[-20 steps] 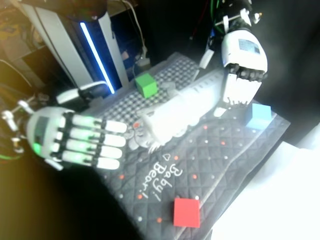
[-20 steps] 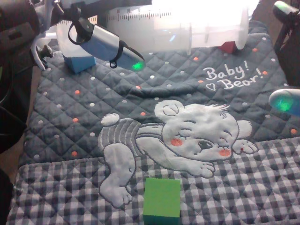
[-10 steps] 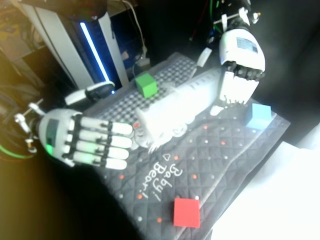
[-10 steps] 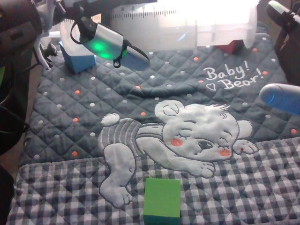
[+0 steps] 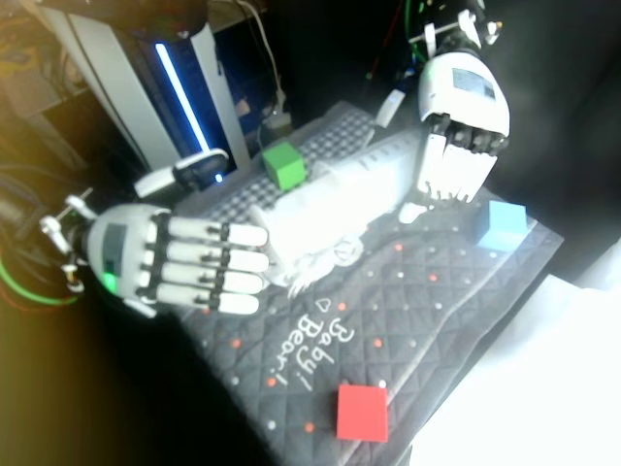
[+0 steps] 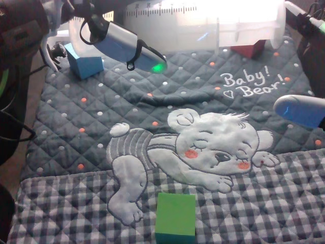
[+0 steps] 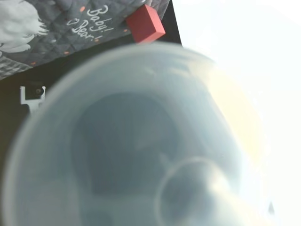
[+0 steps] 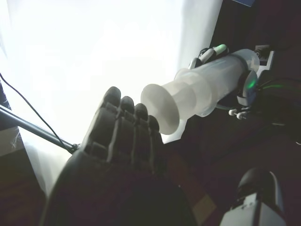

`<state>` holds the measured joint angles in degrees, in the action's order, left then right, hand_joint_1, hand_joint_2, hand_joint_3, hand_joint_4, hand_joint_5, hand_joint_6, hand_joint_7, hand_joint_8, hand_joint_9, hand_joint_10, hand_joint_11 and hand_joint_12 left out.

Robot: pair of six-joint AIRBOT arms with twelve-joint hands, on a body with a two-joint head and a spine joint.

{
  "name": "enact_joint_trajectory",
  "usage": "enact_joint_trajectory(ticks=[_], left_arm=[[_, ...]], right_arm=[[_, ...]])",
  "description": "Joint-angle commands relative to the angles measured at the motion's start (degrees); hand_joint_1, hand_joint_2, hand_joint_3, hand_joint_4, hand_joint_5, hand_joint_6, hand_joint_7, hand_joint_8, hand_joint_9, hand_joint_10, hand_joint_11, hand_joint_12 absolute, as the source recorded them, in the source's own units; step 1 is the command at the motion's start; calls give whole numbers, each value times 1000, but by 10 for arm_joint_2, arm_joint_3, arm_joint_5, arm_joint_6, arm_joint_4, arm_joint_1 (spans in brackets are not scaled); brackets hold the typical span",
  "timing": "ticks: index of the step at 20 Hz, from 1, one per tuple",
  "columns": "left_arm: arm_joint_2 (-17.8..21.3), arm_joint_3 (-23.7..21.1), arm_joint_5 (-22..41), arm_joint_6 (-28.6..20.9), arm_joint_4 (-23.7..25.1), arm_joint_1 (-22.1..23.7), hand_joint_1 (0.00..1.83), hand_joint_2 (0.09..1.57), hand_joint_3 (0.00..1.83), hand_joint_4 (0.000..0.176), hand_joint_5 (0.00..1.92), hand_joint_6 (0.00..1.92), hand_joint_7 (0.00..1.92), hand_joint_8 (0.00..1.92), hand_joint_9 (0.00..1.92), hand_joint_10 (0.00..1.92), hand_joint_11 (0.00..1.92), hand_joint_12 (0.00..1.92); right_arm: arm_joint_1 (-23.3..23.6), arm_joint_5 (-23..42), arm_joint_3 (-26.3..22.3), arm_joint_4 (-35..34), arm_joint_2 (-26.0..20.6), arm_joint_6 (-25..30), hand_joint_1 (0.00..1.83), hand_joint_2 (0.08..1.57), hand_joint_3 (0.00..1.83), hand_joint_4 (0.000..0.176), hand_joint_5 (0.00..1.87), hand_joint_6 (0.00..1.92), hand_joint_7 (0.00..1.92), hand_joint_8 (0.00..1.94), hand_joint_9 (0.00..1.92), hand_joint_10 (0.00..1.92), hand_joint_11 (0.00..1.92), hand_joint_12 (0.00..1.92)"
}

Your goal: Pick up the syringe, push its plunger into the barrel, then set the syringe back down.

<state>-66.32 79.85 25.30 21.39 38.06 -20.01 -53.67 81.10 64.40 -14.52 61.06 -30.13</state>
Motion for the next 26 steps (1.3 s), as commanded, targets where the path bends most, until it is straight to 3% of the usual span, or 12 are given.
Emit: enact_joint_trajectory(ticks=[1,10,14,20,26], left_arm=[[-5,1,67,-7,-26,13,1431,1190,0,0,1073,1921,1364,1921,1494,1921,1498,1921],[-17,5,58,-7,-17,18,1492,1235,0,0,1057,1921,1404,1921,1540,1921,1544,1921],[-19,6,52,-7,-9,24,1389,1270,0,0,1087,1921,1403,1921,1517,1921,1516,1921],[-24,6,51,-7,-4,30,1402,1257,0,0,1054,1921,1347,1921,1468,1921,1467,1921],[-30,6,51,-7,-1,35,1440,1222,0,0,1112,1921,1423,1921,1526,1921,1527,1921]], right_arm=[[11,70,3,7,-1,5,256,818,9,0,50,2,88,2,84,4,74,51],[24,65,3,27,6,5,160,849,4,0,68,8,116,8,123,12,122,63],[31,54,3,41,8,6,131,869,10,0,95,12,126,6,130,10,137,62],[37,44,3,50,12,6,213,828,0,0,96,5,125,1,124,1,101,42],[42,42,4,53,16,6,230,809,0,0,104,5,142,5,138,5,118,45]])
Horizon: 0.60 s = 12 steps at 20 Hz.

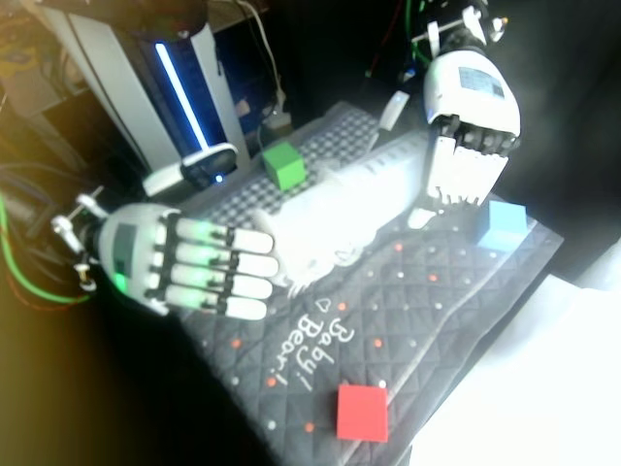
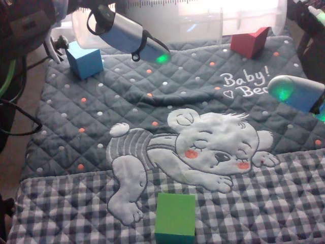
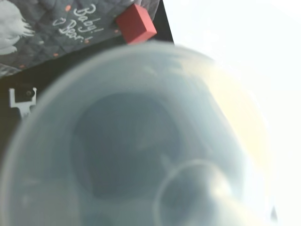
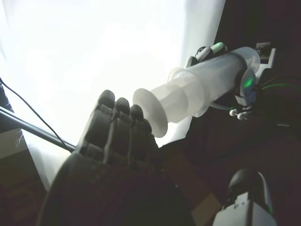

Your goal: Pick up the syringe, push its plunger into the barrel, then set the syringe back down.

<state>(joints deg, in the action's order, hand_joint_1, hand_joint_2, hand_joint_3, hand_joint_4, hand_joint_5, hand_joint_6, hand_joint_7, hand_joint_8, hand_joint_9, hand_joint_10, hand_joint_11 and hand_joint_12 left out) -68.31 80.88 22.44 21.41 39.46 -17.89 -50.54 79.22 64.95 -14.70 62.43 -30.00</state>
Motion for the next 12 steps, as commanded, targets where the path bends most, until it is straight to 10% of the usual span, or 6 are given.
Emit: enact_joint_trajectory(ticks=[1,12], left_arm=[[-11,-4,79,-8,-14,15,1422,1231,0,0,1107,1921,1425,1921,1527,1921,1522,1921],[-18,-3,77,-8,-9,19,1392,1247,0,0,1134,1921,1458,1921,1558,1921,1557,1921]], right_arm=[[11,61,-1,56,3,4,214,820,0,0,98,1,134,2,131,1,112,42],[20,60,-1,63,9,4,161,841,1,0,96,2,137,3,117,1,107,34]])
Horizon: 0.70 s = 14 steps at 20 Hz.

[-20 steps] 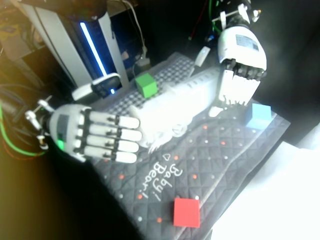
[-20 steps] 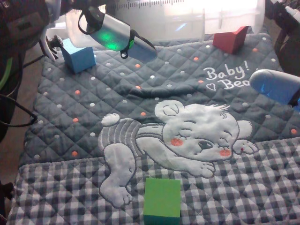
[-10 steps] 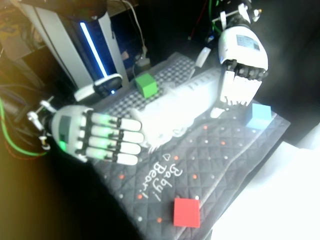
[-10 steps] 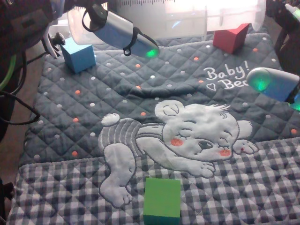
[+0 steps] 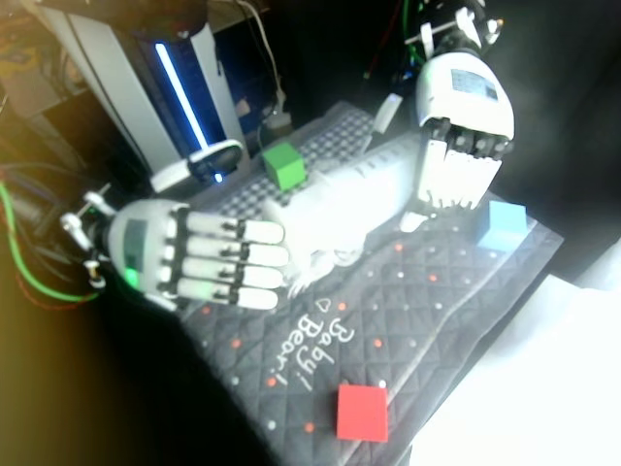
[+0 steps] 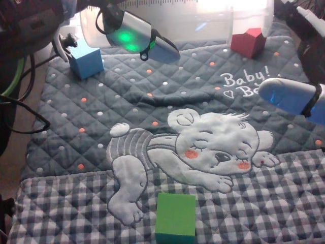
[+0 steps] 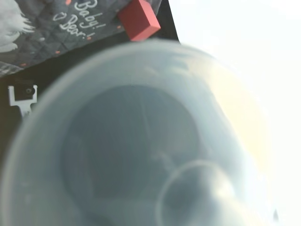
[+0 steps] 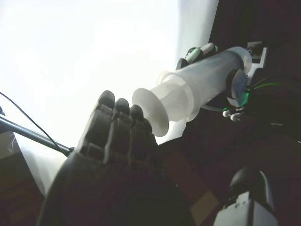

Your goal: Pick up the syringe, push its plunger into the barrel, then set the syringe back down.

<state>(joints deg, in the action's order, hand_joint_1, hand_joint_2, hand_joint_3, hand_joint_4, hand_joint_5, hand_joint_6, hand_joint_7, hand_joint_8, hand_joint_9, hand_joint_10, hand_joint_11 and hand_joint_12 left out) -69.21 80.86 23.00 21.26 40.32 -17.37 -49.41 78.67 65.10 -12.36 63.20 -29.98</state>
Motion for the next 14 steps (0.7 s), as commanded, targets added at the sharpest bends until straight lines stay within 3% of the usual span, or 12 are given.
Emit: enact_joint_trajectory(ticks=[1,14], left_arm=[[-9,-3,72,-6,-17,14,1385,1250,0,0,1134,1921,1463,1921,1558,1921,1548,1921],[-17,0,65,-6,-9,12,1419,1228,0,0,1192,1921,1500,1921,1566,1921,1564,1921]], right_arm=[[9,66,-2,40,2,4,158,834,0,0,96,1,134,2,115,0,107,33],[9,65,-1,40,2,4,124,839,4,0,95,0,131,1,102,4,100,26]])
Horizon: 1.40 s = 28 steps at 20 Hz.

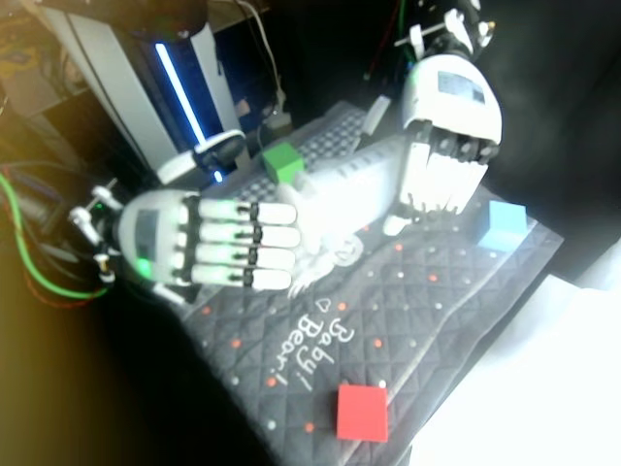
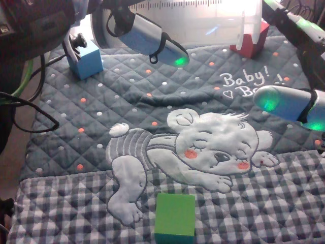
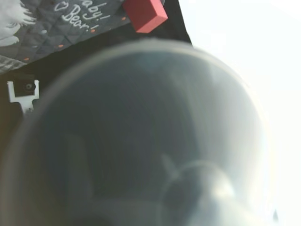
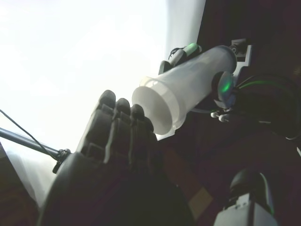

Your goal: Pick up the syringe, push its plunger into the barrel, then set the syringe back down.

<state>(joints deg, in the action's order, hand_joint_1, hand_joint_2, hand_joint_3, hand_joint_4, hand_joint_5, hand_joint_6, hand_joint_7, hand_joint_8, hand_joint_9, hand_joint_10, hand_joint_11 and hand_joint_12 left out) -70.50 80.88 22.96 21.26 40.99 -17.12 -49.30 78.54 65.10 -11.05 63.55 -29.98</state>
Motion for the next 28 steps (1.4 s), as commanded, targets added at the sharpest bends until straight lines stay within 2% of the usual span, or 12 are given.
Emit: enact_joint_trajectory(ticks=[1,4,8,12,17,28], left_arm=[[-4,1,65,-6,-16,9,1419,1228,0,0,1192,1921,1500,1921,1566,1921,1564,1921],[-3,4,63,-6,-17,5,1424,1242,0,0,1162,1921,1472,1921,1517,1921,1467,1921],[0,4,62,-6,-17,4,1367,1265,0,0,1147,1921,1473,1921,1521,1921,1504,1921],[5,6,55,-6,-17,2,1470,1229,0,0,1113,1921,1452,1921,1539,1921,1538,1921],[9,8,51,-6,-20,-2,1478,1241,0,0,1113,1921,1389,1921,1493,1921,1500,1921],[19,13,26,-6,-20,-17,1506,1226,0,0,1079,1921,1409,1921,1511,1921,1518,1921]], right_arm=[[8,66,-1,27,-3,4,124,839,4,0,95,0,131,1,102,4,100,26],[8,66,-2,27,-7,4,150,845,4,0,96,0,141,3,121,8,125,35],[8,66,-2,27,-10,4,168,844,1,0,103,3,143,4,126,7,129,35],[8,65,-4,27,-19,4,96,877,11,0,129,10,158,6,144,10,159,45],[8,62,-6,27,-26,4,59,883,5,0,88,0,117,0,83,0,101,16],[8,53,-8,32,-64,4,0,897,2,0,133,7,164,8,140,14,171,38]])
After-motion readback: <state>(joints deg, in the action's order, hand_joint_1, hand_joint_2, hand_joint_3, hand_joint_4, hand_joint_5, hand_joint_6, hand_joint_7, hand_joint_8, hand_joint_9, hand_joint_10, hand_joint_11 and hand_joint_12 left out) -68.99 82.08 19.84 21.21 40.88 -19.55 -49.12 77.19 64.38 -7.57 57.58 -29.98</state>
